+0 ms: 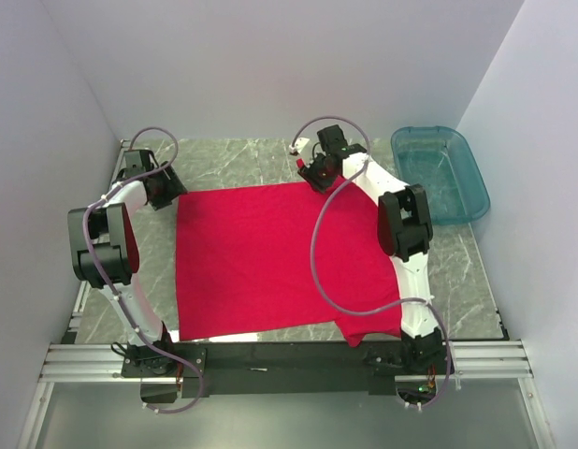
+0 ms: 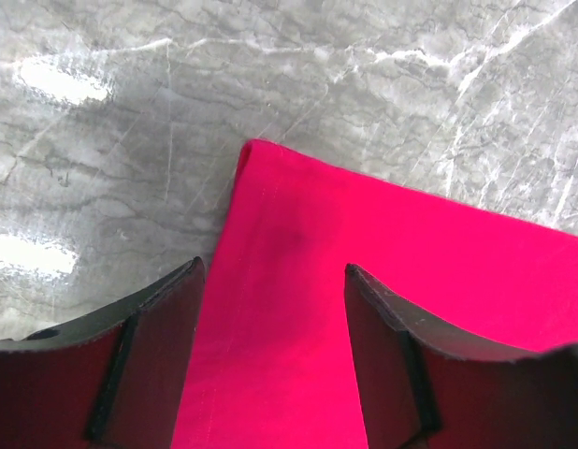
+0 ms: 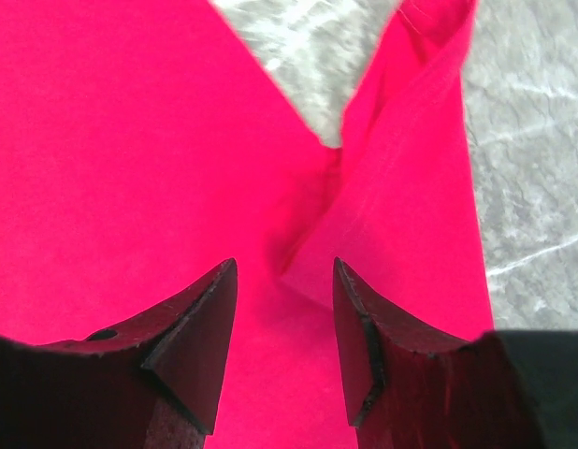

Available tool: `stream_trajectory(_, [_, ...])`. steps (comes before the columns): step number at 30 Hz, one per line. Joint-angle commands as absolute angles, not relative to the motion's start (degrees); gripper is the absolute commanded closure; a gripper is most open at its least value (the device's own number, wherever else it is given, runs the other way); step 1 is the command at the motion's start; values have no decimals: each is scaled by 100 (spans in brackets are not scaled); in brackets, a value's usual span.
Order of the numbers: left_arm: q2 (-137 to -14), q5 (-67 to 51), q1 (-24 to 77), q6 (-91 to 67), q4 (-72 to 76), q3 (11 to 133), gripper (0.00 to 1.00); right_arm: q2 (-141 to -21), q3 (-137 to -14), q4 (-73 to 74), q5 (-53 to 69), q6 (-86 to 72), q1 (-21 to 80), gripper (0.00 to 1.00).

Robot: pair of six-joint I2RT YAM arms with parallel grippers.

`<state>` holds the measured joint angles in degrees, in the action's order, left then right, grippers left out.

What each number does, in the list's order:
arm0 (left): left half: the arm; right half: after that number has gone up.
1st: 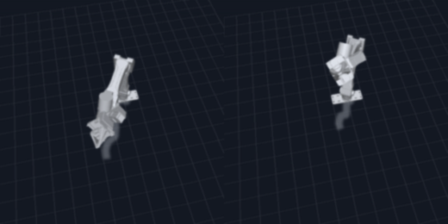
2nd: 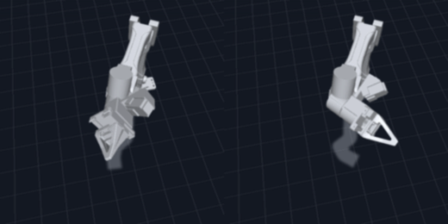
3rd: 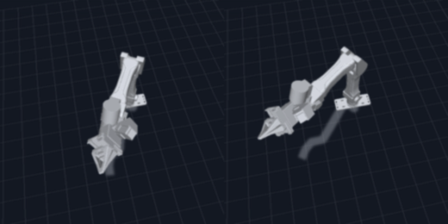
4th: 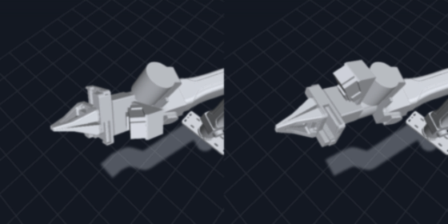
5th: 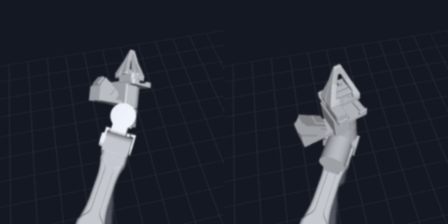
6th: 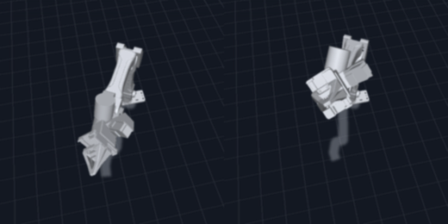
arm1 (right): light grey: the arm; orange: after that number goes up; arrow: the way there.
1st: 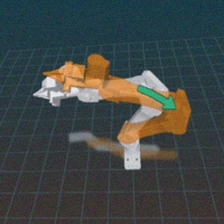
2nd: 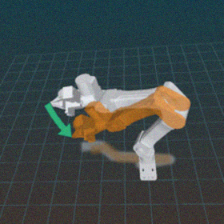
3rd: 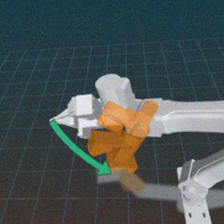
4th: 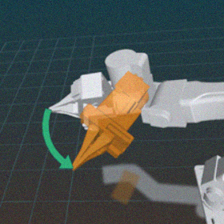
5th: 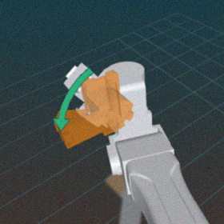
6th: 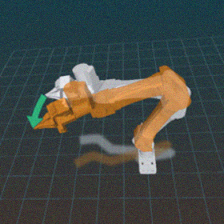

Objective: Fold and stack the t-shirts
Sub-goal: Flatten the tshirt out

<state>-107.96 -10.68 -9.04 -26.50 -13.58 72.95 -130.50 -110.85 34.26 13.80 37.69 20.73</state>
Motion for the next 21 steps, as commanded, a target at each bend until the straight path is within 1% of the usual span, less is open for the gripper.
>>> stream_trajectory(1, [-10775,-1011,-932,-2487,-1283,7559,33,-13227,-11478,3524,923,3525,2030,47])
stream_trajectory(6, [-10740,-906,-932,-2496,-1248,7541,32,-13342,-11549,3568,730,3507,2039,48])
stream_trajectory(15, [-10714,-879,-949,-2531,-1266,7567,32,-13570,-11654,3630,668,3498,2057,52])
stream_trajectory(18, [-10705,-879,-949,-2522,-1274,7585,31,-13710,-11821,3691,650,3498,2057,56])
stream_trajectory(21, [-10705,-853,-949,-2522,-1292,7594,31,-13746,-11918,3735,659,3489,2057,67])
